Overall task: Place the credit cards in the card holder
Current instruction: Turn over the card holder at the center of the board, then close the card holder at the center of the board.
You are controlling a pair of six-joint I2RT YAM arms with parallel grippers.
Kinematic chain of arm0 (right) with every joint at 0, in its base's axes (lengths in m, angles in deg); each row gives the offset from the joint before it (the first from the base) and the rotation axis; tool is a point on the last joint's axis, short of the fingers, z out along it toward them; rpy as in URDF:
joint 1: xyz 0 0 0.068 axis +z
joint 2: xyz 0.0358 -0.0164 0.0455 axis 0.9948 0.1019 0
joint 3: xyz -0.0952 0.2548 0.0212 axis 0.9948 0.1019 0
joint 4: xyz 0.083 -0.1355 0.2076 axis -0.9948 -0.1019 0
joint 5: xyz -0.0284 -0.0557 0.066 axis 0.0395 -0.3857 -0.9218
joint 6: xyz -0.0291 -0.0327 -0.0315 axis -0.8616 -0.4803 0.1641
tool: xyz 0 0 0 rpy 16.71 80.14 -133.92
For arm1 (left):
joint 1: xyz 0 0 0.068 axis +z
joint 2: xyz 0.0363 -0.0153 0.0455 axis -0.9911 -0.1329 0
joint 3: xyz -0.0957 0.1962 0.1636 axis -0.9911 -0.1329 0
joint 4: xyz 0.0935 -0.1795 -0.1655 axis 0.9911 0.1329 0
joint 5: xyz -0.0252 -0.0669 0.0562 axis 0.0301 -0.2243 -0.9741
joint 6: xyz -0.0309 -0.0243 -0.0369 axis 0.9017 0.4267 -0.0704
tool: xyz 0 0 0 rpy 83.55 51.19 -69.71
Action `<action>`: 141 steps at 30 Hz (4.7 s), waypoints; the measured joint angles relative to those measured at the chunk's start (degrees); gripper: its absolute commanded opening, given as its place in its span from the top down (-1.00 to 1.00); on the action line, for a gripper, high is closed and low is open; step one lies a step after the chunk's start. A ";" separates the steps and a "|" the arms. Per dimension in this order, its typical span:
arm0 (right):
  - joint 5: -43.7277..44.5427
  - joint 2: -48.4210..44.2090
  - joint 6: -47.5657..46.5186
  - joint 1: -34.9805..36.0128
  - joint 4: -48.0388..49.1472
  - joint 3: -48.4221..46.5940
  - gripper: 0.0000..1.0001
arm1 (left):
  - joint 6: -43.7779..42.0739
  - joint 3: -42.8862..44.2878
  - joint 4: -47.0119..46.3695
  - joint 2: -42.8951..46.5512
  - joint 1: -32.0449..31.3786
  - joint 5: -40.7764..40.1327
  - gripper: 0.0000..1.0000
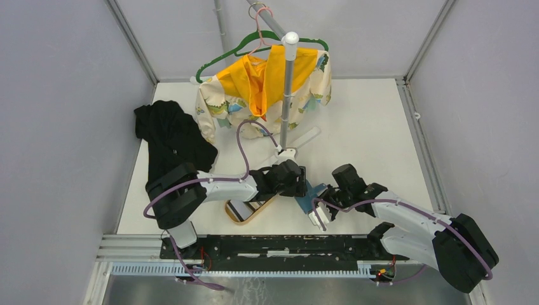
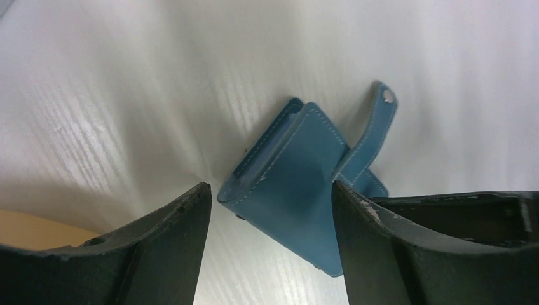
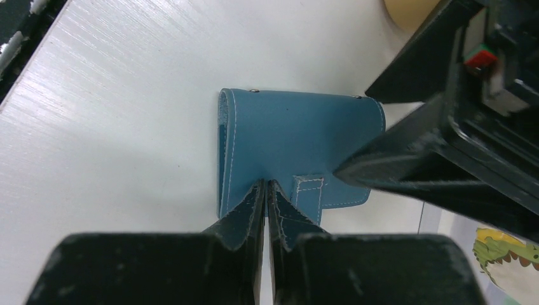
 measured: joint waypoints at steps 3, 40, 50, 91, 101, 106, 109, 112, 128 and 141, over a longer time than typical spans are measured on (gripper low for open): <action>0.02 0.00 -0.02 0.00 -0.02 -0.02 0.79 | 0.15 0.76 2.75 -1.27 -0.02 -0.72 -0.49; 0.31 -0.04 0.83 -0.57 -3.41 -1.66 0.52 | 6.03 -6.03 -11.67 0.02 0.68 1.22 0.96; -16.98 2.16 11.89 -19.37 -16.28 -17.57 0.36 | -5.16 -3.15 -4.26 3.89 -10.82 -15.10 0.96; -31.23 12.98 29.70 -45.81 -24.90 -23.78 0.22 | -46.58 26.91 12.57 -22.75 -29.35 -42.03 -0.34; -31.61 10.56 25.29 -45.35 -24.30 -22.34 0.05 | -36.65 13.14 3.85 -0.76 -27.02 -21.73 -0.25; -33.73 8.68 6.82 -40.30 -30.29 -18.64 0.24 | -28.37 0.68 -3.87 10.82 -19.78 -12.37 0.31; -33.42 9.27 0.07 -34.60 -32.57 -16.46 0.34 | -24.06 -3.96 -5.88 12.11 -13.05 -8.68 0.54; -32.63 10.75 2.56 -31.41 -29.14 -16.26 0.27 | -21.42 -5.44 -6.10 11.04 -8.37 -7.13 0.68; -23.17 21.51 38.80 -24.26 -5.07 -21.11 0.03 | -20.33 -2.25 -8.57 0.11 -4.35 -3.89 0.81; -22.05 26.10 42.16 -23.17 -7.06 -22.38 0.26 | -20.33 -5.92 -14.14 0.04 -4.11 0.24 0.85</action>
